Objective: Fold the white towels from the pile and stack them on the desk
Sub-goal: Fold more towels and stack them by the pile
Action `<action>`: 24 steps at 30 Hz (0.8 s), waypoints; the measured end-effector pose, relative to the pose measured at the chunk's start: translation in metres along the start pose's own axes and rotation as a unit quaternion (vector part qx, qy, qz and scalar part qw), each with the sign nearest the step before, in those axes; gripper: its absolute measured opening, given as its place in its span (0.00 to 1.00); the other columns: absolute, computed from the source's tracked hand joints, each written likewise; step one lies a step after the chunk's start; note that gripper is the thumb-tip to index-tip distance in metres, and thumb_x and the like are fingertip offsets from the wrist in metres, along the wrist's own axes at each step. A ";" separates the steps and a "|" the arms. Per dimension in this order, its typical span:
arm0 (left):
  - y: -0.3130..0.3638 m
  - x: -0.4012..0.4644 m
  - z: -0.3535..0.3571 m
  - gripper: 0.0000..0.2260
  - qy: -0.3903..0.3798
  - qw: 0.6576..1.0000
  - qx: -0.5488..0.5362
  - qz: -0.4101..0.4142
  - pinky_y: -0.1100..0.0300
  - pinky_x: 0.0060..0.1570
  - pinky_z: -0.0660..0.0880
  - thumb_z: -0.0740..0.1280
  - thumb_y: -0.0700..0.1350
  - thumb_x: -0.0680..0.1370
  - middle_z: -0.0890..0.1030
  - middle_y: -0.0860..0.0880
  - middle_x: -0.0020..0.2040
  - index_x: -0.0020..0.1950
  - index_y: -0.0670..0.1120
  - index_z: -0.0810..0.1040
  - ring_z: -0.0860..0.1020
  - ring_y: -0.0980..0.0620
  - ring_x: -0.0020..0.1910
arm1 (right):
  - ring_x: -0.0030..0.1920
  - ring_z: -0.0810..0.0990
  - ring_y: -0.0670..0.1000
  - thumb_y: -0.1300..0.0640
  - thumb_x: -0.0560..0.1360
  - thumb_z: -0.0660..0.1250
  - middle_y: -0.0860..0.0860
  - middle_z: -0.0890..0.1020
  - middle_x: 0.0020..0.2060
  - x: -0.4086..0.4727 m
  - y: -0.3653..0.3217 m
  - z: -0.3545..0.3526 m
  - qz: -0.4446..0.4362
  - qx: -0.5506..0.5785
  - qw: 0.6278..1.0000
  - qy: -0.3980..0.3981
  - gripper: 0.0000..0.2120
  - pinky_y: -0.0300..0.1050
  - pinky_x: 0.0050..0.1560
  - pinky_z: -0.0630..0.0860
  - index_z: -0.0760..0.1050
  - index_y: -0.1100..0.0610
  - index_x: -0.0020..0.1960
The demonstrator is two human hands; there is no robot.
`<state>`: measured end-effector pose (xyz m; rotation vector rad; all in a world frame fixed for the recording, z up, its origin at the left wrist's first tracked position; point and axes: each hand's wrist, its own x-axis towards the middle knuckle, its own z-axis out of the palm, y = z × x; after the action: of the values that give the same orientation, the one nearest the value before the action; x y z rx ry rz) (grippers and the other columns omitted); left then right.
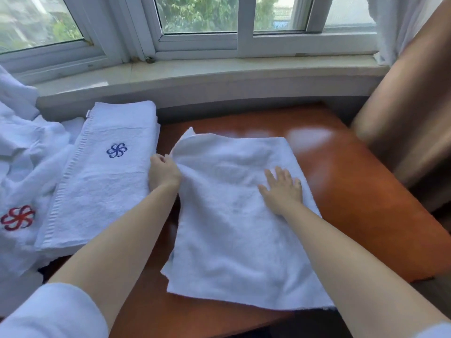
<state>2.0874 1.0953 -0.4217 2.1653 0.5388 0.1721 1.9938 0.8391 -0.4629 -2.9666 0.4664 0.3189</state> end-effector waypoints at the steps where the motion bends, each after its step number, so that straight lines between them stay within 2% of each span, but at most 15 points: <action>1: -0.006 0.002 0.002 0.12 -0.047 0.998 0.002 -0.038 0.53 0.56 0.72 0.60 0.50 0.79 0.78 0.38 0.57 0.54 0.42 0.70 0.76 0.38 0.56 | 0.77 0.45 0.53 0.43 0.82 0.47 0.51 0.46 0.78 0.001 -0.003 0.001 0.015 0.002 1.000 0.020 0.27 0.56 0.75 0.44 0.47 0.49 0.78; 2: -0.010 0.000 0.003 0.17 -0.108 0.991 0.004 -0.083 0.51 0.59 0.73 0.63 0.50 0.77 0.77 0.38 0.58 0.59 0.39 0.71 0.76 0.39 0.57 | 0.77 0.46 0.53 0.45 0.82 0.49 0.52 0.48 0.78 0.002 -0.009 0.002 0.017 0.009 0.999 0.041 0.27 0.55 0.75 0.45 0.50 0.50 0.78; 4: -0.014 -0.011 -0.002 0.25 -0.219 0.964 0.018 -0.147 0.49 0.57 0.75 0.67 0.51 0.74 0.76 0.42 0.56 0.66 0.39 0.69 0.77 0.41 0.53 | 0.76 0.50 0.53 0.49 0.81 0.53 0.53 0.53 0.77 -0.003 -0.021 0.003 -0.004 0.025 0.997 0.077 0.25 0.52 0.74 0.46 0.54 0.51 0.77; 6: -0.013 -0.023 -0.013 0.29 -0.267 0.951 0.060 -0.147 0.52 0.48 0.75 0.70 0.54 0.72 0.75 0.46 0.50 0.67 0.40 0.68 0.76 0.46 0.46 | 0.75 0.55 0.52 0.51 0.80 0.55 0.53 0.57 0.76 -0.015 -0.034 0.005 -0.043 0.045 0.993 0.096 0.24 0.50 0.73 0.50 0.59 0.52 0.75; 8: -0.009 -0.035 -0.027 0.33 -0.300 0.940 0.100 -0.132 0.51 0.48 0.76 0.73 0.57 0.70 0.74 0.46 0.52 0.68 0.41 0.68 0.77 0.45 0.49 | 0.71 0.61 0.53 0.53 0.79 0.57 0.52 0.64 0.72 -0.030 -0.045 0.005 -0.073 0.078 0.989 0.105 0.21 0.49 0.69 0.57 0.64 0.54 0.71; 11: -0.010 -0.060 -0.052 0.35 -0.398 0.896 0.148 -0.127 0.49 0.52 0.78 0.78 0.50 0.68 0.71 0.45 0.54 0.69 0.44 0.65 0.76 0.46 0.48 | 0.65 0.69 0.55 0.55 0.79 0.56 0.53 0.72 0.65 -0.052 -0.060 -0.003 -0.077 0.171 0.981 0.054 0.18 0.48 0.62 0.65 0.67 0.55 0.69; 13: -0.019 -0.080 -0.068 0.36 -0.460 0.860 0.172 -0.140 0.46 0.59 0.74 0.78 0.46 0.67 0.72 0.44 0.64 0.71 0.45 0.65 0.75 0.43 0.60 | 0.65 0.70 0.56 0.56 0.80 0.54 0.54 0.74 0.64 -0.066 -0.065 -0.009 -0.074 0.206 0.976 0.002 0.18 0.48 0.62 0.67 0.69 0.55 0.68; 14: -0.024 -0.087 -0.074 0.34 -0.467 0.854 0.171 -0.153 0.45 0.60 0.74 0.78 0.45 0.67 0.74 0.43 0.65 0.70 0.44 0.68 0.75 0.42 0.62 | 0.65 0.70 0.56 0.56 0.80 0.54 0.54 0.74 0.65 -0.073 -0.067 -0.012 -0.076 0.209 0.975 -0.005 0.18 0.48 0.62 0.68 0.69 0.54 0.68; 15: -0.028 -0.095 -0.081 0.29 -0.460 0.858 0.159 -0.164 0.48 0.56 0.78 0.78 0.45 0.68 0.79 0.42 0.60 0.65 0.42 0.73 0.79 0.43 0.58 | 0.65 0.70 0.55 0.56 0.80 0.54 0.54 0.73 0.65 -0.081 -0.068 -0.013 -0.078 0.210 0.975 -0.003 0.17 0.48 0.63 0.68 0.70 0.55 0.67; 16: -0.032 -0.101 -0.086 0.22 -0.439 0.871 0.133 -0.174 0.53 0.46 0.81 0.77 0.45 0.69 0.83 0.43 0.50 0.58 0.41 0.76 0.83 0.46 0.47 | 0.64 0.70 0.55 0.56 0.80 0.54 0.53 0.74 0.64 -0.090 -0.070 -0.015 -0.081 0.214 0.974 0.006 0.17 0.49 0.62 0.69 0.71 0.55 0.67; 17: -0.037 -0.107 -0.091 0.16 -0.411 0.888 0.087 -0.187 0.59 0.34 0.80 0.76 0.46 0.70 0.83 0.45 0.40 0.53 0.41 0.77 0.82 0.49 0.37 | 0.63 0.72 0.55 0.56 0.80 0.54 0.53 0.75 0.63 -0.099 -0.071 -0.015 -0.085 0.222 0.971 0.016 0.16 0.49 0.60 0.70 0.71 0.55 0.66; 19: -0.044 -0.117 -0.097 0.08 -0.358 0.907 -0.051 -0.215 0.65 0.23 0.74 0.70 0.46 0.76 0.80 0.46 0.35 0.49 0.42 0.77 0.79 0.51 0.29 | 0.56 0.75 0.54 0.55 0.80 0.54 0.52 0.77 0.57 -0.119 -0.076 -0.013 -0.099 0.250 0.963 0.033 0.14 0.47 0.53 0.73 0.74 0.54 0.61; 20: -0.048 -0.122 -0.099 0.06 -0.341 0.905 -0.121 -0.224 0.65 0.21 0.73 0.66 0.45 0.79 0.79 0.47 0.34 0.47 0.42 0.76 0.78 0.52 0.27 | 0.52 0.76 0.53 0.54 0.80 0.55 0.51 0.78 0.54 -0.130 -0.079 -0.011 -0.107 0.265 0.958 0.034 0.13 0.47 0.50 0.74 0.75 0.54 0.58; 22: -0.059 -0.129 -0.103 0.09 -0.315 0.901 -0.188 -0.232 0.67 0.21 0.70 0.59 0.39 0.80 0.76 0.48 0.28 0.40 0.43 0.74 0.74 0.52 0.23 | 0.47 0.78 0.53 0.51 0.80 0.56 0.49 0.79 0.47 -0.147 -0.088 -0.004 -0.116 0.304 0.945 0.008 0.11 0.47 0.47 0.75 0.76 0.52 0.52; 24: -0.070 -0.136 -0.110 0.11 -0.338 0.886 -0.217 -0.231 0.67 0.22 0.72 0.56 0.34 0.79 0.78 0.48 0.27 0.43 0.42 0.76 0.75 0.53 0.24 | 0.48 0.79 0.51 0.43 0.78 0.60 0.48 0.79 0.48 -0.162 -0.101 0.003 -0.113 0.377 0.917 -0.070 0.13 0.46 0.47 0.76 0.75 0.51 0.52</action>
<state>1.9089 1.1527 -0.4003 1.4676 0.5198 -0.6466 1.8745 0.9815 -0.4208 -2.1926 0.1628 0.2472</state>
